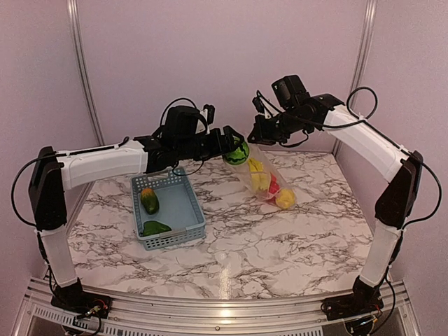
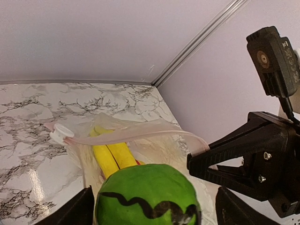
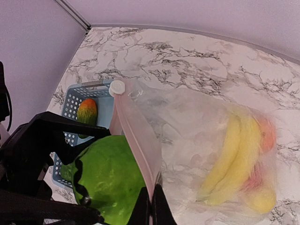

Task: Place the food in the zip-top bag and seal the zipper
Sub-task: Place the fake fruit in the zipper food storage bag.

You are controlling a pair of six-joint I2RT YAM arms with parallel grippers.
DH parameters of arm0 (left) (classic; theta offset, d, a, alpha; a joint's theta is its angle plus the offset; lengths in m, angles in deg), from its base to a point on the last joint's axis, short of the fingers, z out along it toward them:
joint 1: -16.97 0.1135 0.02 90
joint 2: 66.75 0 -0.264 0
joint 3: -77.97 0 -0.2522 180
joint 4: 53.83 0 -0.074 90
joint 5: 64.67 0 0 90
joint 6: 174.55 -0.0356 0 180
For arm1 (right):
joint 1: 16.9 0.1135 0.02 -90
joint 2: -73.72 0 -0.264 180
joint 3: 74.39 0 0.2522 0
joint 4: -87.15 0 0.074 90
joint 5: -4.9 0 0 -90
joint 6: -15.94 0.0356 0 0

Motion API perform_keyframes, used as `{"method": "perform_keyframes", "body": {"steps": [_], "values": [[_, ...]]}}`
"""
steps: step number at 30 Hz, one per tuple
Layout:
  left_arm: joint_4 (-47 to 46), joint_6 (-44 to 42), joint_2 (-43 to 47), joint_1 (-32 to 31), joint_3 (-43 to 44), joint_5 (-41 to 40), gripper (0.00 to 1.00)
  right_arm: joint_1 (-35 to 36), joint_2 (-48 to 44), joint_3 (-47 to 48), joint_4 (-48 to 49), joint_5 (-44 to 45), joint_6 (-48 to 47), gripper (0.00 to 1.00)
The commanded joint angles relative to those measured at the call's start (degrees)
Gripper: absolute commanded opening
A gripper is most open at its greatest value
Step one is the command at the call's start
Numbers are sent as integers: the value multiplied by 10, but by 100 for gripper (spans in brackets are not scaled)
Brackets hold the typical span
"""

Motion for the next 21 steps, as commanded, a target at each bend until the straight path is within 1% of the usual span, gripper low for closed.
{"method": "perform_keyframes", "body": {"steps": [1,6,9,13,16,19,21], "values": [[8,-15,-11,-16,46,-1,99,4,-13,6,17,-13,8,0],[14,-52,23,-20,66,0,99,-2,-18,1,19,-10,10,0],[26,-90,62,-19,55,-24,99,-8,-25,-10,25,-12,11,0],[58,-123,118,-15,14,-94,99,-10,-30,-20,30,-14,11,0],[114,-129,149,-6,-20,-153,99,-10,-33,-31,38,-17,13,0],[161,-129,183,10,-71,-169,99,-10,-37,-41,45,-18,15,0],[175,-137,210,20,-112,-166,95,-10,-40,-48,50,-20,16,0]]}}
